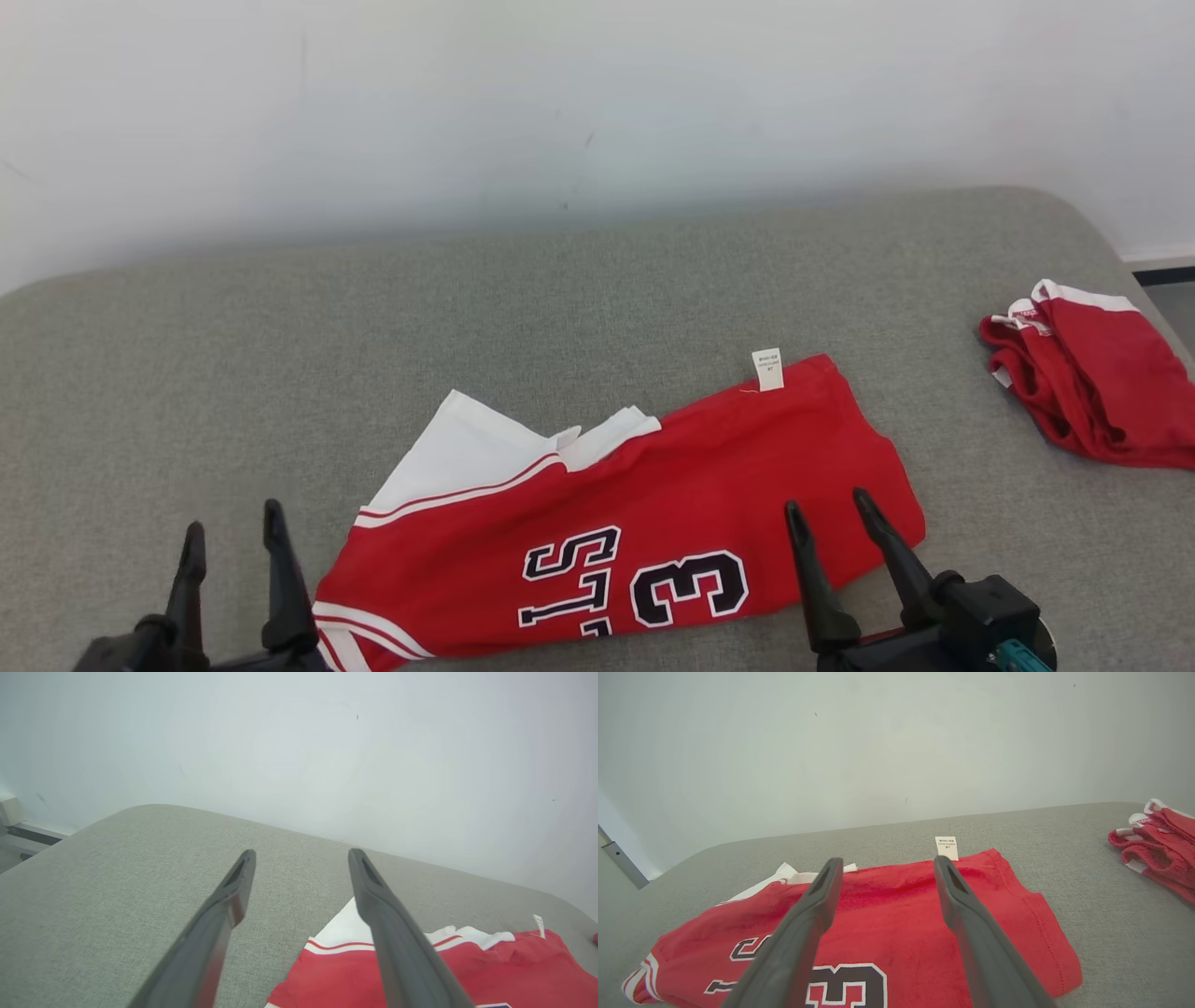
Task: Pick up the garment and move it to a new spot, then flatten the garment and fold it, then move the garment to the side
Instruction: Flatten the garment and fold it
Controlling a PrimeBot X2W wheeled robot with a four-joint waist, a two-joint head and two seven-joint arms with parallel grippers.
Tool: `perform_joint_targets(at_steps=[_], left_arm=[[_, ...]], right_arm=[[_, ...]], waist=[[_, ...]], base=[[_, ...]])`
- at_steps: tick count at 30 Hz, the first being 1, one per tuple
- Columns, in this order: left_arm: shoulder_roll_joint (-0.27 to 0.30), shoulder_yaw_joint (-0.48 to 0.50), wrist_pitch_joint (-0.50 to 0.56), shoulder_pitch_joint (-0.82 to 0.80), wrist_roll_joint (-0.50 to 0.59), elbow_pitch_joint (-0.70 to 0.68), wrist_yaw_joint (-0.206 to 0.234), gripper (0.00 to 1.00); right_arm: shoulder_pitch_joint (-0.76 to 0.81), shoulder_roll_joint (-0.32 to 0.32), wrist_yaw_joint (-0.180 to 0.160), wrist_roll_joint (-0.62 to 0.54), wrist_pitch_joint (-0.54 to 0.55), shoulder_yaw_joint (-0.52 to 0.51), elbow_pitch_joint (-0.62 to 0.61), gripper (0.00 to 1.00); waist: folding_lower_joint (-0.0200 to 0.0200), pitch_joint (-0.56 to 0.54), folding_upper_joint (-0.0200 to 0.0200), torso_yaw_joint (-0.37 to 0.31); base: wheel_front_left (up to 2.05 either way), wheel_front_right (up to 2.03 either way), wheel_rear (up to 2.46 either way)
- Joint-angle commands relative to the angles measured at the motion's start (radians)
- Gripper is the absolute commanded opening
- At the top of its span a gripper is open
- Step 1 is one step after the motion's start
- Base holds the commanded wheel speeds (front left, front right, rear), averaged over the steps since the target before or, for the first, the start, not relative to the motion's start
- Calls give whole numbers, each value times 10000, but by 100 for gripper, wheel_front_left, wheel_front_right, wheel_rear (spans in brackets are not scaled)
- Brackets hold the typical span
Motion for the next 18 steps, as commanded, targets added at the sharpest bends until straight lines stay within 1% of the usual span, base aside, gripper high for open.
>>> perform_joint_targets(at_steps=[1, 4, 9, 15, 18], left_arm=[[-230, 170, -27, 223, 523, -137, -245, 100], [-774, 548, -27, 493, 1584, -169, -877, 100], [-1565, 1054, -28, 1041, 2891, 260, -1746, 100], [-2195, 1564, -31, 1608, 3487, 929, -2916, 100], [-2410, 1796, -30, 1829, 3735, 1228, -3383, 100]], right_arm=[[100, 20, -22, -77, -6, -91, -57, 100], [169, 20, -22, -109, 12, -288, -129, 100], [310, 22, -22, -203, 15, -711, -141, 100], [540, 22, -22, -289, -43, -1330, -78, 100], [712, 25, -22, -297, -18, -1547, -46, 100]], waist=[[1, -223, 0, -36], [1, -393, 0, -49], [1, -657, 0, -84], [1, -898, 0, -58], [1, -1030, 0, 39]], base=[[0, 0, 0], [0, 0, 0], [0, 0, 0], [0, 0, 0], [0, 0, 0]])
